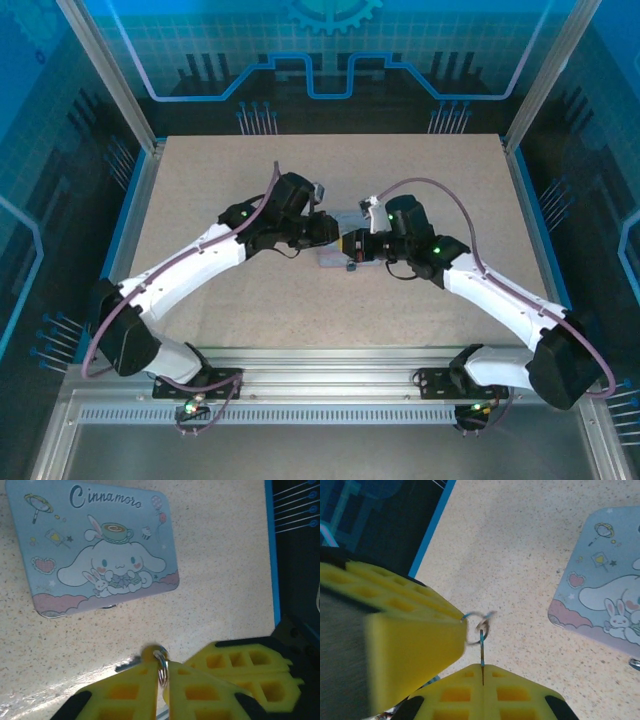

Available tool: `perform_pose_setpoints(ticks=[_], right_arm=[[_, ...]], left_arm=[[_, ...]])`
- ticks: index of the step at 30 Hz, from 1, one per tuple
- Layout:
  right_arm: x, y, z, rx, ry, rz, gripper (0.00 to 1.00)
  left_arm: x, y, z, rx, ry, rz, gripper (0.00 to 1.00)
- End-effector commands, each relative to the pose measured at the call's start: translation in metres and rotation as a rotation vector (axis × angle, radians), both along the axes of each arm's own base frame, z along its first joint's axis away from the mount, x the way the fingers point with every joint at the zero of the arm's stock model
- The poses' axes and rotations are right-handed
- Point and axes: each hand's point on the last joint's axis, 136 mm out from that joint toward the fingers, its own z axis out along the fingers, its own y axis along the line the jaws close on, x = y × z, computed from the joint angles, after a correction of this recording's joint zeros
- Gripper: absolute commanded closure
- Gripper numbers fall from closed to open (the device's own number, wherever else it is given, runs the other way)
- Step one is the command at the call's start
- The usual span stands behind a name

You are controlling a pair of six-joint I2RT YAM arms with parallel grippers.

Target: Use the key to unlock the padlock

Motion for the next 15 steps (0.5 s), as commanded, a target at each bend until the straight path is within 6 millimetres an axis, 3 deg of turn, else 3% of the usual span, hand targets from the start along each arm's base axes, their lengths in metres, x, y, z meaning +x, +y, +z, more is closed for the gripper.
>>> perform_pose_setpoints(ticks=[1,8,15], right_arm=[[-0.01,-0.012,0.001,-0.074,0.037,0.024,1.0],[-0.032,-0.031,-0.009,-0.186,0.196,0.086,1.0],[-0.044,-0.03,0.018,-0.154,0.206,0.159,1.0]], left_arm=[[-0.004,0.001,0.025,-0.064,-0.09,-0.025,0.55],[-0.008,0.004,0.035,-0.274,-0.169,-0.066,0.29],[-0.021,-0.004,0.036,-0.452,-0.233,-0.146,0.15]])
